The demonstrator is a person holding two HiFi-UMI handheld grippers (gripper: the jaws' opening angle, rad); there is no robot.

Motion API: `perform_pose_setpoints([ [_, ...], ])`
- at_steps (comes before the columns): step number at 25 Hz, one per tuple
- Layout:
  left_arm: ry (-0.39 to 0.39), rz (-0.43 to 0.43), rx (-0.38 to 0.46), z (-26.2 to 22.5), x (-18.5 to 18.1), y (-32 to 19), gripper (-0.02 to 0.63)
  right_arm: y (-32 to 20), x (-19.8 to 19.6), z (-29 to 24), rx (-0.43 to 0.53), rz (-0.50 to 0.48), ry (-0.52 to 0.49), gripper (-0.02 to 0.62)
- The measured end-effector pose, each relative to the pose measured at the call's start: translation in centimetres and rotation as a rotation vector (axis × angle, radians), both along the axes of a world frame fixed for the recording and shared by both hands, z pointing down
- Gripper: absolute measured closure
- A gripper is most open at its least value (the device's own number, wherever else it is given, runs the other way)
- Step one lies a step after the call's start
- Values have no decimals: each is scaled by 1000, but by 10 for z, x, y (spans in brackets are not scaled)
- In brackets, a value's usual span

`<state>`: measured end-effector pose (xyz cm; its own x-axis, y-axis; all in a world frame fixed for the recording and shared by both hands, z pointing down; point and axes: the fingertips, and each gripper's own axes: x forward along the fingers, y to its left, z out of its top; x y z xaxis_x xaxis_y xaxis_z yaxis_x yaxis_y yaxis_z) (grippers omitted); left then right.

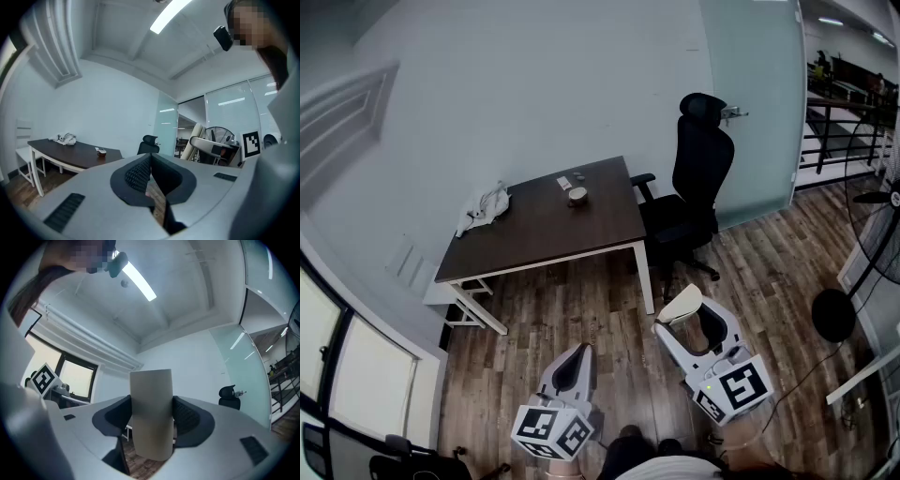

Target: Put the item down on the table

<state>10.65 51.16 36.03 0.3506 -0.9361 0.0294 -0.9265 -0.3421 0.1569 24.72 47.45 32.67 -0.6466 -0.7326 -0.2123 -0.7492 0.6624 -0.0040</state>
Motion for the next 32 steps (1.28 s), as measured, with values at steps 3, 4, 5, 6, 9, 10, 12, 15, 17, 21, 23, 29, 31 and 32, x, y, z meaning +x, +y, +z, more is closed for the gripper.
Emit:
perform_pose_setpoints([
  [3,1,11,-1,3,12,-3,588,-1,8,-1,-1,-29,-17,316],
  [4,2,12,-6,2,16,-4,588,-1,10,-1,3,-33,-18,316],
  [5,2,12,-11,2,19,-6,588,-2,10,-1,8,-33,-12,316],
  [6,1,14,-14,2,21,-8,588,-4,11,0,13,-30,0,316],
  [9,-1,30,-9,4,24,-19,588,-14,10,3,17,-19,26,316],
  [10,-2,35,-8,6,24,-23,588,-19,10,4,16,-18,25,316],
  [12,-3,40,-11,8,24,-31,588,-27,10,7,11,-15,22,318],
  [15,-2,48,-15,10,20,-47,588,-44,7,11,5,-5,25,317],
  [17,-3,57,-10,11,15,-62,588,-59,2,14,1,0,26,317],
  [21,4,65,-14,10,7,-95,588,-91,-9,15,-2,4,32,316],
  [23,9,73,-12,9,2,-114,588,-107,-15,15,-3,7,36,316],
  [29,15,97,-7,4,-19,-169,588,-159,-39,11,-15,17,47,316],
  [31,18,101,-12,2,-27,-185,588,-175,-49,11,-20,22,49,316],
  [32,19,104,-13,1,-31,-192,588,-183,-54,10,-21,25,51,316],
])
